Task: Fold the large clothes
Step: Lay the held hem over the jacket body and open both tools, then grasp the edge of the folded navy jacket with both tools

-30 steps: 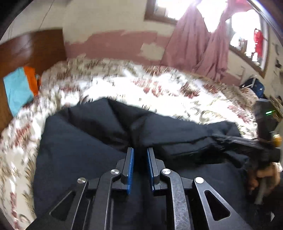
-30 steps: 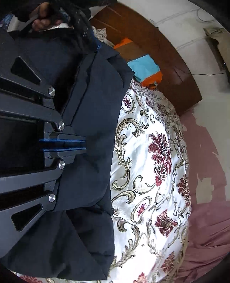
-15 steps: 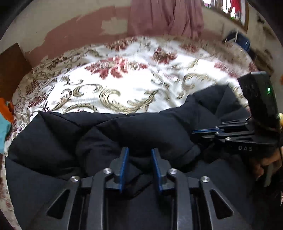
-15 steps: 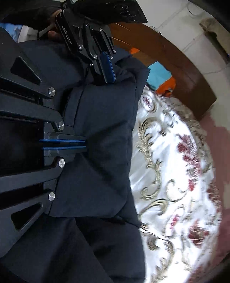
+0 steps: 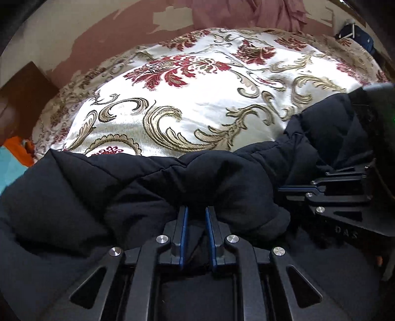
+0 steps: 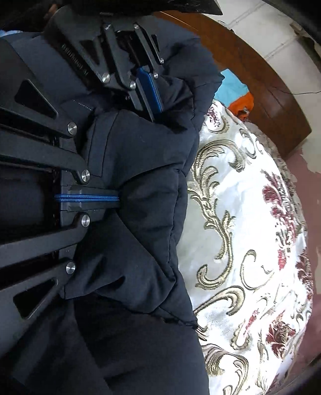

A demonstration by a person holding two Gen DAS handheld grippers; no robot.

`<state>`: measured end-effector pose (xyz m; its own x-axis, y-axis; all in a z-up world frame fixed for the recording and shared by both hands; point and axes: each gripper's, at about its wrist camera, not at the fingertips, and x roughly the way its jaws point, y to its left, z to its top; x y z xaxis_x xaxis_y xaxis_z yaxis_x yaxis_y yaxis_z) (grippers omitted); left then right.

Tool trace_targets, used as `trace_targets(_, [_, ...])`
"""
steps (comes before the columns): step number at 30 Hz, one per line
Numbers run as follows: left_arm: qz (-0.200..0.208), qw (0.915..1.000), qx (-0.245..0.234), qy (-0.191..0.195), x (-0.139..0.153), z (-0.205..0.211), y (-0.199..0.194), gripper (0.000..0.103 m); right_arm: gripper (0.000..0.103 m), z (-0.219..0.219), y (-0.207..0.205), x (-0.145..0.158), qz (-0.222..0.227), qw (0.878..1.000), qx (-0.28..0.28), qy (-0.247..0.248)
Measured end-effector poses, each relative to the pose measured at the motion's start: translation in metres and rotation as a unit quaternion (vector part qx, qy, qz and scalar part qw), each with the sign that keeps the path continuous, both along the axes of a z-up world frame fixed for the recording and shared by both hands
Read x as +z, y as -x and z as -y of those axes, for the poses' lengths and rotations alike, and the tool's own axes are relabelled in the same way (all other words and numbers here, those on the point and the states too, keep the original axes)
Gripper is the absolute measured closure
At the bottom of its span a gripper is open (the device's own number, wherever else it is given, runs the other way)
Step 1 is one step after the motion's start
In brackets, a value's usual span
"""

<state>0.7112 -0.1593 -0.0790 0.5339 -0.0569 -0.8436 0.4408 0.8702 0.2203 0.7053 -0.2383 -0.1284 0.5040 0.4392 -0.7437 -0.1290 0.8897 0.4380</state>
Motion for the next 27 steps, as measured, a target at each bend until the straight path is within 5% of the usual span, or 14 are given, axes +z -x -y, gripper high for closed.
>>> trace_targets(3, [0.043,0.9990,-0.012,0.000,0.005,0.001,0.013,0.089,0.103,0.011,0.017,0.005,0.030,0.998,-0.021,-0.043])
trace_targets(8, [0.043,0.9861,-0.025,0.159,0.029,-0.046,0.030,0.089,0.103,0.017,0.048,0.014,0.050,0.995,-0.045,-0.075])
trace_targets(10, [0.028,0.9828,-0.028,0.181,0.028,-0.054,0.033,0.089,0.103,0.013,0.054,0.014,0.045,0.996,-0.051,-0.060])
trace_targets(17, [0.017,0.9962,-0.020,0.083,0.007,-0.023,0.028,0.089,0.103,0.011,0.034,0.002,0.016,0.999,-0.043,-0.004])
trace_targets(22, [0.056,0.9934,-0.035,0.094,0.025,-0.030,0.049,0.088,0.100,0.028,0.057,0.028,0.054,0.995,-0.080,-0.023])
trace_targets(25, [0.072,0.9895,-0.020,0.123,0.044,-0.042,0.060,0.081,0.077,0.035,0.077,0.047,0.086,0.990,-0.107,-0.011])
trace_targets(26, [0.080,0.9869,-0.012,0.140,0.051,-0.048,0.065,0.073,0.063,0.037,0.083,0.052,0.092,0.989,-0.114,-0.006])
trace_targets(27, [0.086,0.9857,-0.005,0.145,0.055,-0.050,0.068,0.063,0.060,0.043,0.084,0.056,0.096,0.988,-0.117,-0.002])
